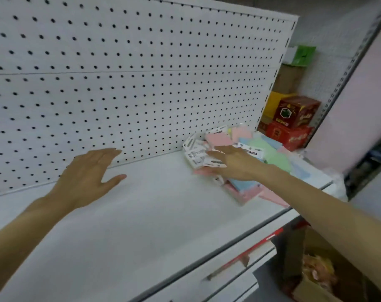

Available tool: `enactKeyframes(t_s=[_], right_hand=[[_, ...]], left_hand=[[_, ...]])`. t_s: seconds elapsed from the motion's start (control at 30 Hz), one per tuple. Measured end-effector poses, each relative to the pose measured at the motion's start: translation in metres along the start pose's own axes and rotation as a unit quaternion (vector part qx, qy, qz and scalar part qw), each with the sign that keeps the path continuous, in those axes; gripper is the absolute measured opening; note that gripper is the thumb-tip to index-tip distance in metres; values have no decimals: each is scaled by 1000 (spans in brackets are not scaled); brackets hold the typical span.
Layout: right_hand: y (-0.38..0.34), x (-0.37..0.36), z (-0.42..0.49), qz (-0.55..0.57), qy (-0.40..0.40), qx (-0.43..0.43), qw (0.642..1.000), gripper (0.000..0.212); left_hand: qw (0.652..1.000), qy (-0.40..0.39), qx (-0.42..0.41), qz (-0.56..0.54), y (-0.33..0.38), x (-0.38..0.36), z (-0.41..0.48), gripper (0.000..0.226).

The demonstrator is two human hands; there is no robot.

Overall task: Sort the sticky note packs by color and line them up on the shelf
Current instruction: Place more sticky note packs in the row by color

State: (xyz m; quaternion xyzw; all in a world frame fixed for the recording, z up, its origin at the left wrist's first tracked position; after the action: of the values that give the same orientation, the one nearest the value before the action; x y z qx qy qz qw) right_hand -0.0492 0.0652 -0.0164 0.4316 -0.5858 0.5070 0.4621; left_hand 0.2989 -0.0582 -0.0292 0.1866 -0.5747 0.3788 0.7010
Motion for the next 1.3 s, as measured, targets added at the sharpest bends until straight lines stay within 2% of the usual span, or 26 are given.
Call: enactKeyframes(t_s=[0.17, 0.33, 0.43, 0.5, 0.6, 0.67, 0.73, 0.83, 0.97, 1.07, 1.2, 1.3], right_hand=[[107, 16, -16, 64, -11, -71, 995, 76], [165, 6, -33, 162, 22, -111, 980, 83], [188, 1, -41, 189, 18, -111, 976, 91], [204, 1, -38, 224, 36, -119, 967, 95], [218, 2, -23, 287, 83, -131, 945, 80], [221, 0, -13, 356, 98, -158, 916, 75], [221, -2, -3, 399, 106, -186, 892, 82], [220, -5, 8, 403, 146, -188, 884, 92], [219, -6, 18, 448, 152, -195, 859, 60], [222, -3, 29, 456, 142, -227, 849, 62], [221, 3, 37, 510, 143, -244, 813, 45], [222, 3, 39, 532, 146, -252, 795, 41]], left_hand=[[998, 3, -39, -47, 105, -2, 65, 79], [990, -11, -39, -138, 177, -6, 116, 77], [975, -39, 12, -217, 205, -13, 143, 57], [962, -69, 45, -260, 215, -19, 162, 58], [937, -112, 102, -313, 222, -29, 187, 64], [915, -138, 143, -351, 225, -37, 199, 66], [902, -146, 161, -373, 230, -43, 206, 66], [885, -119, 193, -406, 235, -48, 212, 63], [855, -103, 254, -441, 233, -52, 223, 67], [832, -121, 262, -473, 231, -52, 232, 70], [807, -115, 284, -505, 234, -51, 241, 75], [775, -91, 315, -540, 238, -50, 244, 74]])
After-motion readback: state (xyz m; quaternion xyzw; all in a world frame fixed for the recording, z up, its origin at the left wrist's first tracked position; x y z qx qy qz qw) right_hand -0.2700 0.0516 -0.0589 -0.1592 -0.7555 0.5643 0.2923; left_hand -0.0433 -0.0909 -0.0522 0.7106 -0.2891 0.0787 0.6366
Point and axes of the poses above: each hand's wrist, its own z-axis towards the middle knuckle, its own x-axis out of the back of the hand, y = z × x, the point moved 1 cm from there along z, towards the middle knuckle, and after that the axes turned 12 degrees about z, right-handed, at the moved point
